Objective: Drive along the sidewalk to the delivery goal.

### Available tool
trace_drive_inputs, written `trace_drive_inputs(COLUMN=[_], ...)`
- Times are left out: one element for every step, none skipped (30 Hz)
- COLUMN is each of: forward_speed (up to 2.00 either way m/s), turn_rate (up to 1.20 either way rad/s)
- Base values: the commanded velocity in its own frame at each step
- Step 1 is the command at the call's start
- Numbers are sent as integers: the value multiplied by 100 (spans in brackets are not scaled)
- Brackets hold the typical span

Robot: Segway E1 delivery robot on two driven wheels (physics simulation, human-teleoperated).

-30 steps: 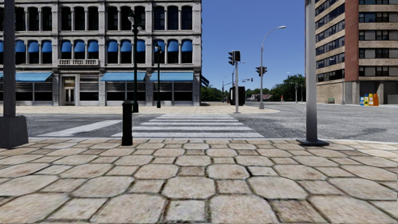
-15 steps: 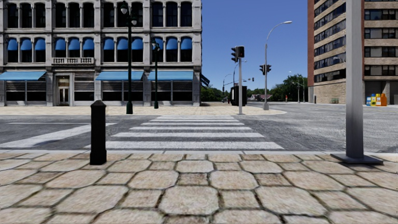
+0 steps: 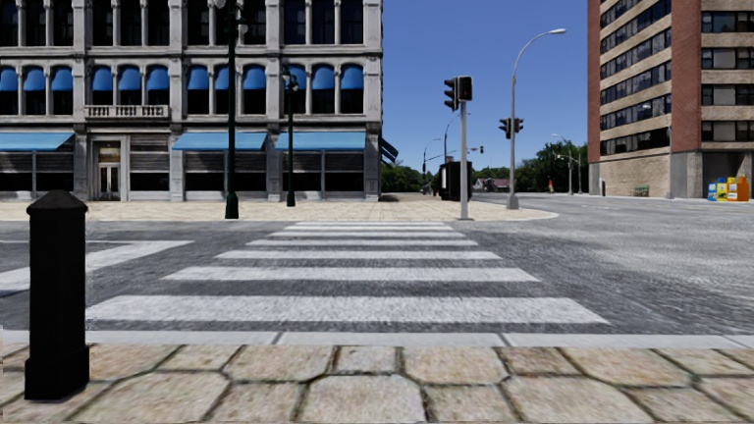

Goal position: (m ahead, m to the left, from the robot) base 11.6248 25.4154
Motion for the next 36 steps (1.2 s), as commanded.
trace_drive_inputs(forward_speed=[200, 200, 200, 200, 200, 200, 200, 200, 200, 200, 200, 200, 200, 200, 200, 200, 200, 200, 200, 200, 200, 195, 189, 189, 173, 156, 143, 140, 140, 139, 139, 139, 139, 139, 139, 139], turn_rate=[0, 0, 0, 0, 0, 0, 0, 0, 0, 0, 0, 0, 0, 0, 0, 0, 0, 0, 0, 0, 0, 0, 0, 0, 0, 0, 0, 0, 0, 0, 0, 0, 0, 0, 0, 0])
